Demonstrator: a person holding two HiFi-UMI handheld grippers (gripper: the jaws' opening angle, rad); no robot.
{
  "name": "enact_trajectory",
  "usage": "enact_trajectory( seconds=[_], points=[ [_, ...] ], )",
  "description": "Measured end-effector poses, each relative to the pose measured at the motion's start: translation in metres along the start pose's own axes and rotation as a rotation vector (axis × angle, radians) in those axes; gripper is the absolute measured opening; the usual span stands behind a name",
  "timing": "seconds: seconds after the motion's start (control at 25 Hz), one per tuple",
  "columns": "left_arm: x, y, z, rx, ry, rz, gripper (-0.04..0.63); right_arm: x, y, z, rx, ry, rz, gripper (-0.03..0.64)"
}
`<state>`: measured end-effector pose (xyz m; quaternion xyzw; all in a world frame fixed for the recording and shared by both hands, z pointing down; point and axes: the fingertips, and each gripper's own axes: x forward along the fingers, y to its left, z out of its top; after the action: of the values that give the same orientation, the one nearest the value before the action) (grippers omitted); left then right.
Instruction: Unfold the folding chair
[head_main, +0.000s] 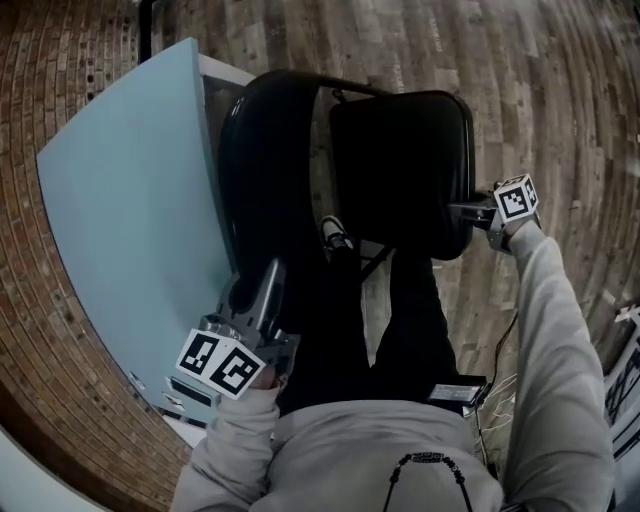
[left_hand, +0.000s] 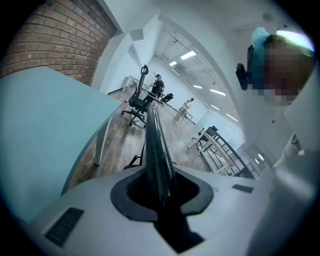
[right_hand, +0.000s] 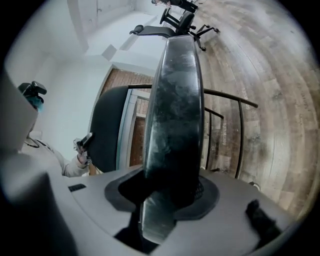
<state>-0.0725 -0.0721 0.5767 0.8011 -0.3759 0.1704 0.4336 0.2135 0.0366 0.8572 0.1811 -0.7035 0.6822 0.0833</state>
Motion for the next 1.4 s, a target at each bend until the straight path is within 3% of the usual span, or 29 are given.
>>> enact_trajectory(
  seconds=[0.36, 0.72, 1.0, 1.24, 1.4],
  points=[
    [0.016, 0.045, -0.02, -0.071, -0.009, -0.073, 0.078, -0.02, -0.06, -0.011, -0.008, -0.004, 0.169, 0.158],
    [0.053, 0.044, -0.045, -0.13, -0.027, -0.104, 0.08, -0.059, -0.131, -0.007, 0.004, -0.012, 0.264, 0.166],
    [0.076, 0.054, -0.062, -0.151, -0.043, -0.134, 0.08, -0.078, -0.179, -0.008, -0.02, -0.009, 0.393, 0.166],
    [0.099, 0.026, -0.074, -0.224, -0.014, -0.285, 0.113, -0.094, -0.209, -0.012, -0.031, -0.084, 0.473, 0.164],
    [0.118, -0.009, -0.086, -0.211, 0.022, -0.296, 0.141, -0.106, -0.234, -0.016, -0.008, -0.186, 0.482, 0.166]
  ],
)
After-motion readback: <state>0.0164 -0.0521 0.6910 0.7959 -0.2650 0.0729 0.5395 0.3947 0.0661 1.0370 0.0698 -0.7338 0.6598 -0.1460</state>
